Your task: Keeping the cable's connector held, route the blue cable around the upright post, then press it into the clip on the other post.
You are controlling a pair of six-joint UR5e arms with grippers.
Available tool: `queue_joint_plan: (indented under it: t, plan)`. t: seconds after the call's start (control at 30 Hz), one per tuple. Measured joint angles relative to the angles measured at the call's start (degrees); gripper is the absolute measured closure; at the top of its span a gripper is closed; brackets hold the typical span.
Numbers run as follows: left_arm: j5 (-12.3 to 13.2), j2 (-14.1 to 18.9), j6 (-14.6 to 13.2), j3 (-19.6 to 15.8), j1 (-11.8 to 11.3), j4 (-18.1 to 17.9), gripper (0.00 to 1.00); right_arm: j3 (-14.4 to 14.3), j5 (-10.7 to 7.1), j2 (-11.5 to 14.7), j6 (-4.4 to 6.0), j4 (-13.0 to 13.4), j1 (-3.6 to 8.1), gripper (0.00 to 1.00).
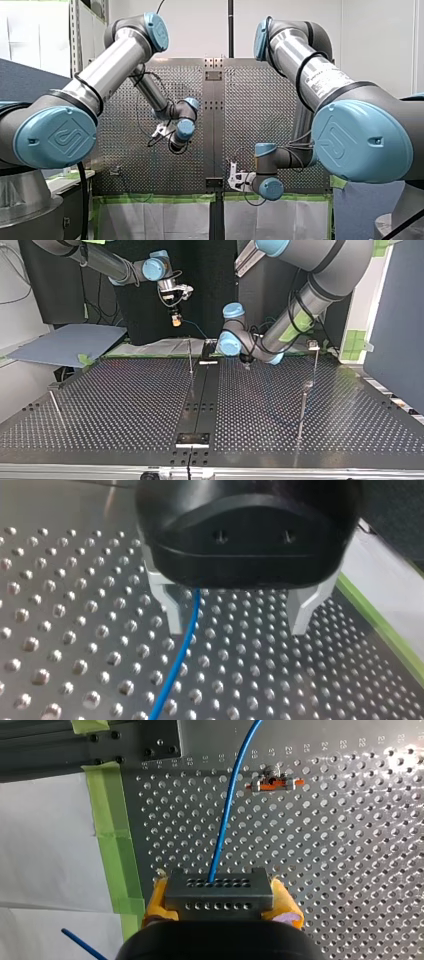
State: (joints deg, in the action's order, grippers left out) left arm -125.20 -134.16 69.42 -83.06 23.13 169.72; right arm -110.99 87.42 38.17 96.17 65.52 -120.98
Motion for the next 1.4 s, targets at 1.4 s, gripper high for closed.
queue_joint_plan:
  t: [1.4]
  plan:
    - [15.72,-4.77,11.68,0.01,7.44,-0.34,0.01,-0.03,-2.69,0.03,-0.41,1.31,-0.48,1.0]
